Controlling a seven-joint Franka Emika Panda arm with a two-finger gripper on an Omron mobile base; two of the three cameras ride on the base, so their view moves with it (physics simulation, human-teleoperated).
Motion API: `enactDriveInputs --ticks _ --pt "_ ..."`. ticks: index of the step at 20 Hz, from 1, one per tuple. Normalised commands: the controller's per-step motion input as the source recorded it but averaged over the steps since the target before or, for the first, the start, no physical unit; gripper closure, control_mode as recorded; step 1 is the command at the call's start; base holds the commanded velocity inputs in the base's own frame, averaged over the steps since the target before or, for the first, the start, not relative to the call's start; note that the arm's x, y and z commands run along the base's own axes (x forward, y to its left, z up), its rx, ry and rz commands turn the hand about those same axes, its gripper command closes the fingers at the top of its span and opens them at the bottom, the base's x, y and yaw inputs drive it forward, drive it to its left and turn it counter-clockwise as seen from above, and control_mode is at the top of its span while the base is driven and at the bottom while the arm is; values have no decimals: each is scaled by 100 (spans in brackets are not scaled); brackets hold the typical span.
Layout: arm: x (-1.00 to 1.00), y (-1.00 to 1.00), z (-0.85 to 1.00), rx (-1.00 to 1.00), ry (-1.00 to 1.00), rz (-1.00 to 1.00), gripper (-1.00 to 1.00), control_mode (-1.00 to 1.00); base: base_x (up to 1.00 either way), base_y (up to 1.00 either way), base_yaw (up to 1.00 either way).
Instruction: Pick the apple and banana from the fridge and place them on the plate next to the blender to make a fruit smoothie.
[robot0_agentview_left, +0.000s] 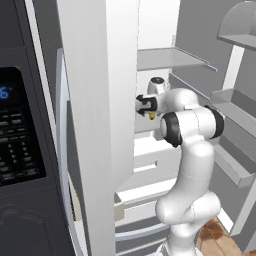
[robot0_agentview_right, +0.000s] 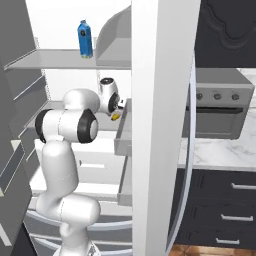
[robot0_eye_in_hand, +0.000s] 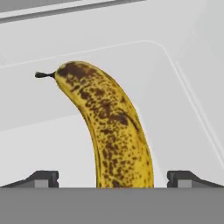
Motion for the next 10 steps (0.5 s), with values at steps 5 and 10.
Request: enactDriveInputs --ticks 5,10 --pt "4 0 -63 0 2 0 100 -100 0 0 0" --pt "0 0 -30 0 0 0 100 -100 0 0 0"
